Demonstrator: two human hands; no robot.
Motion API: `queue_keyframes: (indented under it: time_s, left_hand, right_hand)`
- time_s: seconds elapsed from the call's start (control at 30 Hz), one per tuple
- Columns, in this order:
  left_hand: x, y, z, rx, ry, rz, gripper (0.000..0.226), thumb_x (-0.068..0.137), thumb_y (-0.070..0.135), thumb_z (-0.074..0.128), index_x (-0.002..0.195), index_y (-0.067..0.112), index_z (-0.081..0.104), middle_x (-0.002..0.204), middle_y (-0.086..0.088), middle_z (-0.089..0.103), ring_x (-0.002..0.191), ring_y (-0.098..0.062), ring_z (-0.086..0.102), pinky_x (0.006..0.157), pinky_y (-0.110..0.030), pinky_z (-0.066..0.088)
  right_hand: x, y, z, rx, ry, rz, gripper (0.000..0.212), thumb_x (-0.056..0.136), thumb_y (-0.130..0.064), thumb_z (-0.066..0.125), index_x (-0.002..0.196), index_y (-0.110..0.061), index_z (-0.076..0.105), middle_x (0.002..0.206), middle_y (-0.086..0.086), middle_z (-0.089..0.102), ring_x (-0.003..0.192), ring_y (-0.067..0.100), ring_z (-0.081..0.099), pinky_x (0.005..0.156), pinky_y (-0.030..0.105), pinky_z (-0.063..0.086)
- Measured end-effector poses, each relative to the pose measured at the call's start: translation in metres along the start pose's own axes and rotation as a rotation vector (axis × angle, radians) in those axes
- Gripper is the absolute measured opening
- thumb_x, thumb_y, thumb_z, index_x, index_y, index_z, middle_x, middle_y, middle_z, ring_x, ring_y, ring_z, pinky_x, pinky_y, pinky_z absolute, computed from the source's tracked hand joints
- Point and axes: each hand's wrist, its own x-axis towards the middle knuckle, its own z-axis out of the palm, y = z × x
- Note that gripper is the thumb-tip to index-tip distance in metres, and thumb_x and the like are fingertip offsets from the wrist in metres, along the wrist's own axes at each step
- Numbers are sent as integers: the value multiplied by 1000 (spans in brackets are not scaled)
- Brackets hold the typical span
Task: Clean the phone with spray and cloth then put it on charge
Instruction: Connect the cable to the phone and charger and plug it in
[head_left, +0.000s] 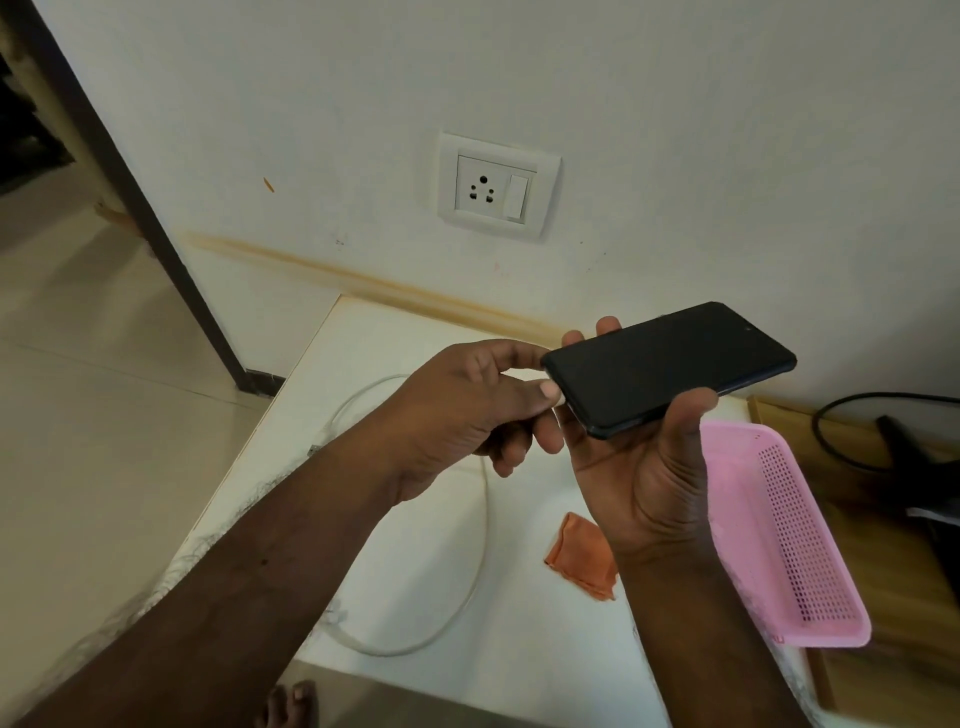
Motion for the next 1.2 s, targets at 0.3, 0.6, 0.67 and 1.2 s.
queue_keyframes:
  time_s: [0.3,0.6,0.67,1.2]
  left_hand:
    - [-1,-4,-5,-24,-34,-17,38,88,20,68,125,16,56,79,-17,73,48,-18,56,53,-28,50]
    - [-2,4,-13,325,31,-112,28,103,30,51,130,22,52,92,-2,78,71,-17,69,74,-36,56]
    - [-4,6,-19,469,141,-132,50,92,60,53,133,30,51,101,15,75,84,-2,69,84,-31,53]
    - [-6,-2,-14,858,133,60,86,51,67,78,127,47,44,100,30,64,94,13,60,74,-15,48]
  right_hand:
    - [1,-1,6,-55,-12,30,129,54,-45,93,155,-8,21,141,15,46,133,42,44,97,49,50]
    - [2,-1,5,-43,-36,77,111,61,-34,93,151,-10,31,138,14,50,126,38,53,88,47,56]
    - [1,2,4,-75,-15,94,93,62,-31,93,141,-15,44,133,15,53,125,40,52,86,47,57]
    - [-5,19,5,-541,-67,137,100,57,-43,93,139,-8,48,129,14,61,125,36,55,97,49,50]
